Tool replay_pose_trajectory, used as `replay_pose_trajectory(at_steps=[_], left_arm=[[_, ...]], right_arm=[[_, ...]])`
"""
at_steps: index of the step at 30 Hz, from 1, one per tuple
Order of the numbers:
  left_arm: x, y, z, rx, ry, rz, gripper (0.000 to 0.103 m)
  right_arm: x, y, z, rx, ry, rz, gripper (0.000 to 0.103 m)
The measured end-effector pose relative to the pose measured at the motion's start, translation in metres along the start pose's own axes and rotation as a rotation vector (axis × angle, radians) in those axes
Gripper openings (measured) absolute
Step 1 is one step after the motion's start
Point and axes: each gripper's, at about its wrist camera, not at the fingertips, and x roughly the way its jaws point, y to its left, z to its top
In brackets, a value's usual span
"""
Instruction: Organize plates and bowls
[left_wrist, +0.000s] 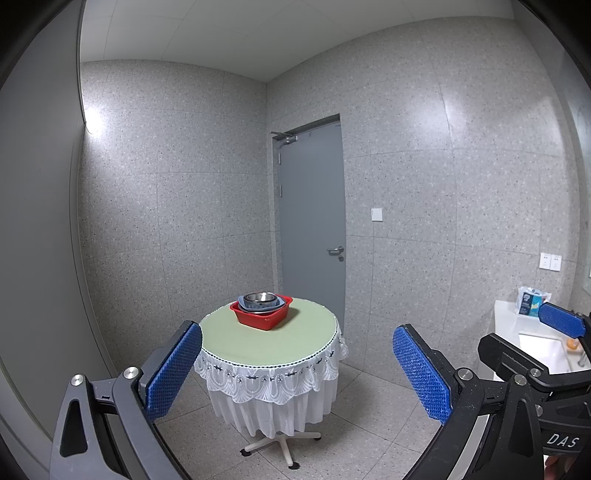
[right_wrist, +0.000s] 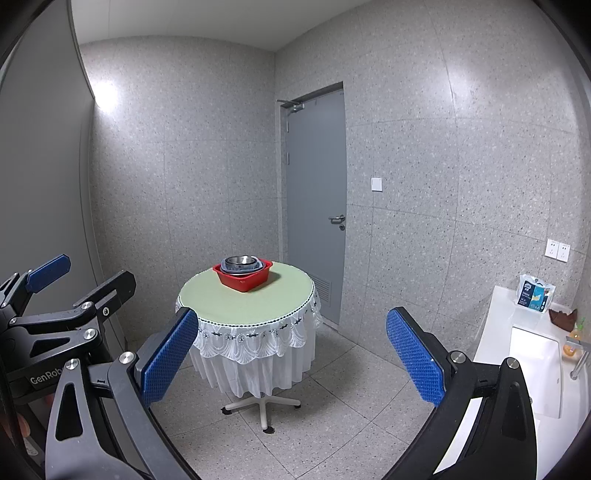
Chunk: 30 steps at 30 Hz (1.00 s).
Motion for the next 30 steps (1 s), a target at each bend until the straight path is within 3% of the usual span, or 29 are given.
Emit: replay_pose_trajectory(at_steps=[30], left_arm=[[0.0049, -0.0014, -0.0035, 0.001, -0.008, 0.006, 0.102]], right_arm=[[0.0009, -0.0033, -0.0011, -0.001, 0.003, 0.003, 0.103]])
